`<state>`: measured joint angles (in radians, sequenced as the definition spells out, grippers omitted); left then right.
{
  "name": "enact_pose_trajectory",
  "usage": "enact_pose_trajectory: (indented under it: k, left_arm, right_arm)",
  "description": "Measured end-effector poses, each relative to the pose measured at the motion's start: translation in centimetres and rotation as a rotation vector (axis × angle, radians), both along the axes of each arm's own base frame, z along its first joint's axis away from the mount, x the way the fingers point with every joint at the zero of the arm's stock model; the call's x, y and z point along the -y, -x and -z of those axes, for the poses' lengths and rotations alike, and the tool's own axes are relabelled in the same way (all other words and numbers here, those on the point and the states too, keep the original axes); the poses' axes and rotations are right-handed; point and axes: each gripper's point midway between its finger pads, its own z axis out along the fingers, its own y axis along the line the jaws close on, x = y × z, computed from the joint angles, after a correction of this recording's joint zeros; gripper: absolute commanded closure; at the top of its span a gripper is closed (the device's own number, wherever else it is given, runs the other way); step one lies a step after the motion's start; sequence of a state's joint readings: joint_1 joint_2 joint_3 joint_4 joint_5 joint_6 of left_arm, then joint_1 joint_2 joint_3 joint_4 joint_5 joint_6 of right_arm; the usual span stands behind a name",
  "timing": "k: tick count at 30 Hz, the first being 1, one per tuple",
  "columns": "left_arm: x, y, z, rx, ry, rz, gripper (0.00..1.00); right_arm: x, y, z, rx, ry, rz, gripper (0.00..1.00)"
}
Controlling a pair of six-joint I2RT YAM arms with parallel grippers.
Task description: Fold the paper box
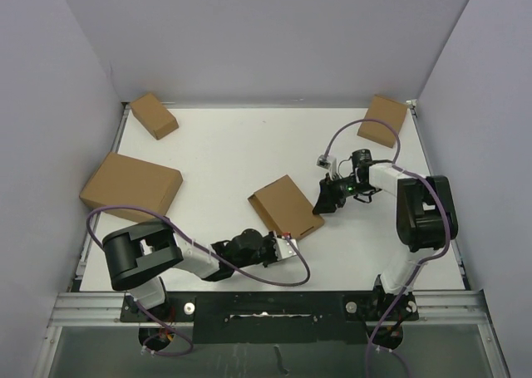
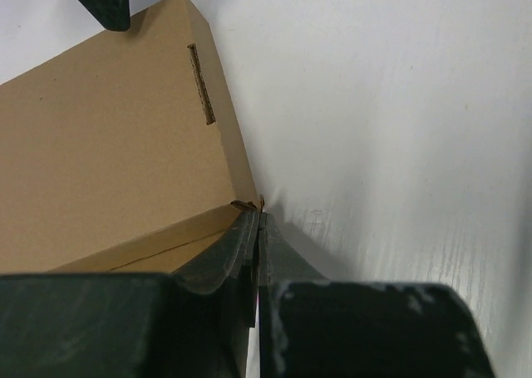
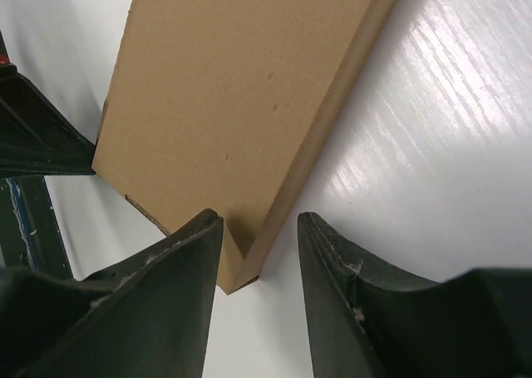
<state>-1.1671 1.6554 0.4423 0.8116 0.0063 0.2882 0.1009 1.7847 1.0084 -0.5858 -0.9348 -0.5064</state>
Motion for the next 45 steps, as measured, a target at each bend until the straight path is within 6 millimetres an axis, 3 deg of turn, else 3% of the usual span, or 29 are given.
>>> enact_pose_trajectory:
  k: [6, 23, 45]
  left_arm:
    - [-0.1, -0.3, 0.0, -0.034, 0.017, -0.028, 1.0]
    - [-0.9, -0.5, 0.1, -0.073, 0.053, -0.069, 1.0]
    - [-1.4, -1.3, 0.1, -0.154, 0.101, -0.139, 1.0]
  right_arm:
    - [0.1, 0.0, 0.8, -0.022, 0.025, 0.0, 0.6]
    - [-0.1, 0.2, 0.5, -0.048, 0.04, -0.001, 0.72]
    - [-0.2, 0.1, 0.6, -0.048, 0.054, -0.001, 0.73]
